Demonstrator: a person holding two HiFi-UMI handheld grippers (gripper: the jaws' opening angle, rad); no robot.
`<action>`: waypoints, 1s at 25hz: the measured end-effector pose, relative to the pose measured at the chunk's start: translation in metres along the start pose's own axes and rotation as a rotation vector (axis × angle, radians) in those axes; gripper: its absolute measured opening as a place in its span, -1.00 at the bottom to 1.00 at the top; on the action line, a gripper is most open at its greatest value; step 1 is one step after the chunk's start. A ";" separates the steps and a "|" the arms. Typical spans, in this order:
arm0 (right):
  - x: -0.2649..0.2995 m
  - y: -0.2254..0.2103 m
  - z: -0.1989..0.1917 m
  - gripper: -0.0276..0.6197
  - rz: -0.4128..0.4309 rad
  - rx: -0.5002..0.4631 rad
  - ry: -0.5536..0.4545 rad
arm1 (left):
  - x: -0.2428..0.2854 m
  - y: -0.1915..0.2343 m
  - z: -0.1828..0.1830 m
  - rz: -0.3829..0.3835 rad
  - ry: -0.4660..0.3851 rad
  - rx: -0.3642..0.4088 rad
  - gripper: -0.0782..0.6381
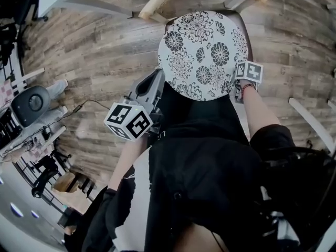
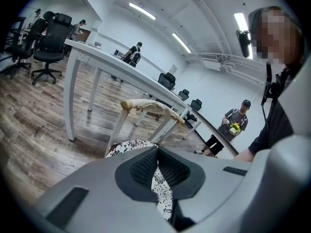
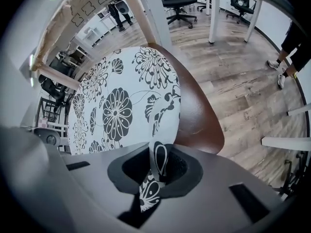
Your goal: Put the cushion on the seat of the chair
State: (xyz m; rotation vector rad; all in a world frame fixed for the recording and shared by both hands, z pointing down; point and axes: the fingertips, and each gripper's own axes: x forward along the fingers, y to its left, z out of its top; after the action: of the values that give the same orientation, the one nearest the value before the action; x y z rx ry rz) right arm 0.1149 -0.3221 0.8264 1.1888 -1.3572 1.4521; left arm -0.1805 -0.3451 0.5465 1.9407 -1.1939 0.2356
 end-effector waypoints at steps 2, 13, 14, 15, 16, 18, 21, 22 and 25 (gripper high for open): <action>0.001 -0.001 -0.001 -0.80 0.002 -0.033 0.003 | -0.002 -0.002 -0.001 0.014 -0.015 0.002 -0.74; 0.004 -0.003 0.001 -0.78 0.062 -0.027 -0.004 | -0.014 -0.019 -0.029 0.157 -0.080 -0.064 -0.74; 0.002 -0.004 0.000 -0.74 0.068 -0.009 -0.010 | -0.015 -0.024 -0.033 0.169 -0.086 -0.067 -0.74; -0.002 -0.005 -0.001 -0.60 0.068 0.004 -0.014 | -0.018 -0.030 -0.037 0.183 -0.092 -0.074 -0.74; -0.006 -0.009 -0.003 -0.44 0.065 0.016 -0.016 | -0.021 -0.036 -0.041 0.196 -0.098 -0.086 -0.74; -0.018 -0.022 -0.005 -0.34 0.043 0.053 -0.022 | -0.027 -0.048 -0.050 0.211 -0.111 -0.119 -0.74; -0.040 -0.047 -0.008 -0.34 -0.021 0.083 -0.022 | -0.038 -0.065 -0.059 0.218 -0.127 -0.157 -0.74; -0.048 -0.055 -0.011 -0.34 -0.042 0.074 -0.016 | -0.042 -0.070 -0.060 0.220 -0.137 -0.169 -0.74; -0.072 -0.068 -0.017 -0.38 -0.075 0.045 -0.009 | -0.057 -0.087 -0.057 0.224 -0.170 -0.186 -0.74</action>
State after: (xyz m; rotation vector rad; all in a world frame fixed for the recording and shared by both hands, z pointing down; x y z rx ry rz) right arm 0.1952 -0.2954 0.7733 1.2633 -1.2785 1.4324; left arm -0.1268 -0.2484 0.5046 1.6928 -1.4929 0.0727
